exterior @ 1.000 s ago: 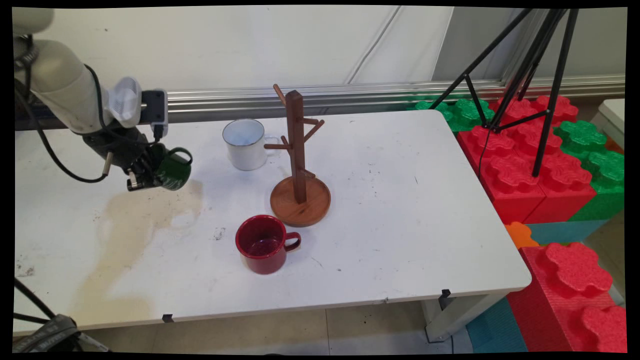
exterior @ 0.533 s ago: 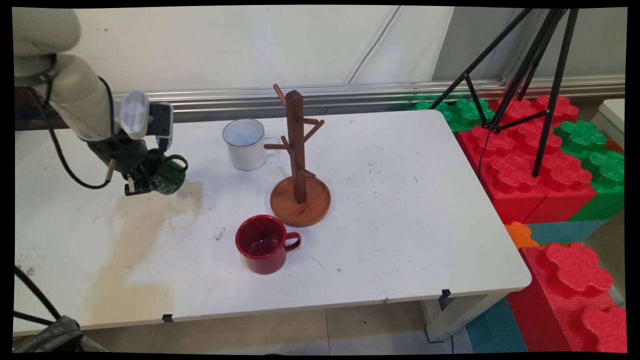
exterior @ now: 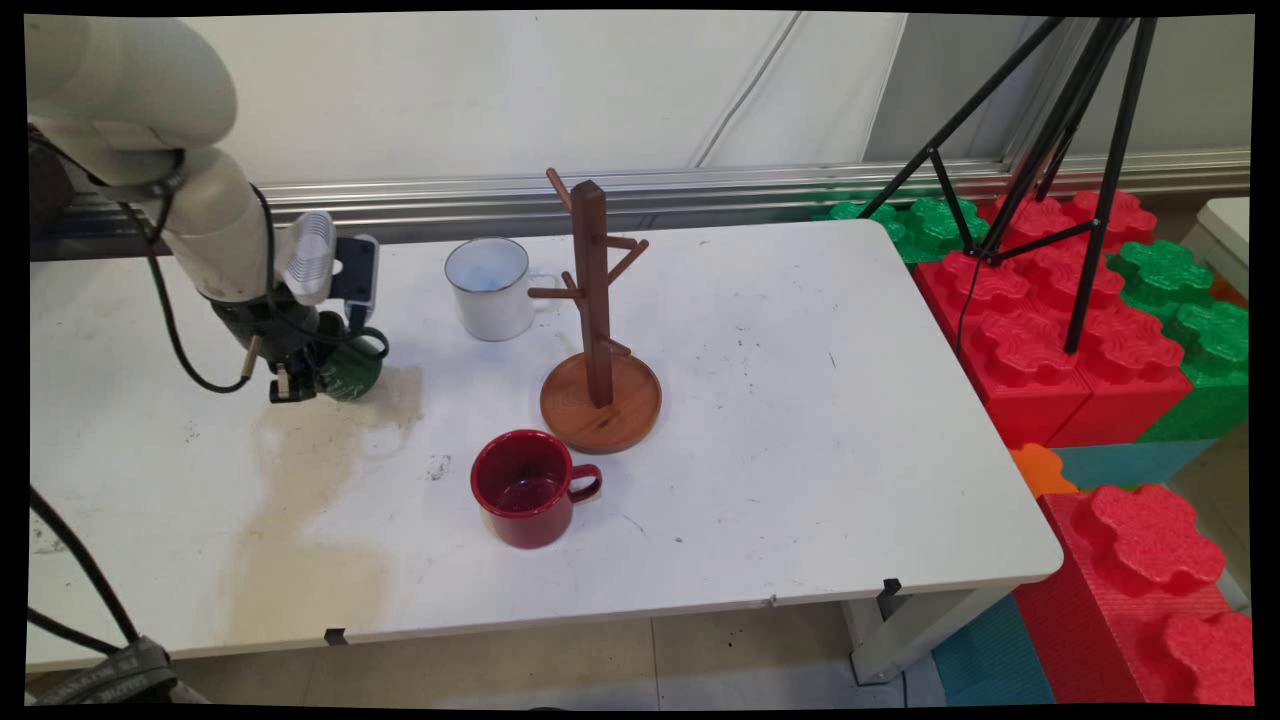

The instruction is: Place the picked object on the table

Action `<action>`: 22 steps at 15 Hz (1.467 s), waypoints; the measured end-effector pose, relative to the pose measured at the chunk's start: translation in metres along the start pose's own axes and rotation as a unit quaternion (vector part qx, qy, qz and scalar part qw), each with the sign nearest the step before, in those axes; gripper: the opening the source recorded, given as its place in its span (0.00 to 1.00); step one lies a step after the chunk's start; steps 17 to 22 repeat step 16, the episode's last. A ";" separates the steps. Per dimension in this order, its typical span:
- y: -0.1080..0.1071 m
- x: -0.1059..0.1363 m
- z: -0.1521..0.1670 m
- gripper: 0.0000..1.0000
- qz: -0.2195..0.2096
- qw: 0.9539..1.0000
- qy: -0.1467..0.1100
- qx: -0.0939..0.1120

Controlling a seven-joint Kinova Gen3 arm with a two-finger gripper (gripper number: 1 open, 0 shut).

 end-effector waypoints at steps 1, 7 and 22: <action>0.000 0.004 0.003 0.00 0.003 1.000 -0.003 0.000; 0.002 0.017 0.012 0.00 0.012 1.000 -0.013 0.001; 0.005 0.030 0.011 1.00 -0.001 1.000 -0.003 0.008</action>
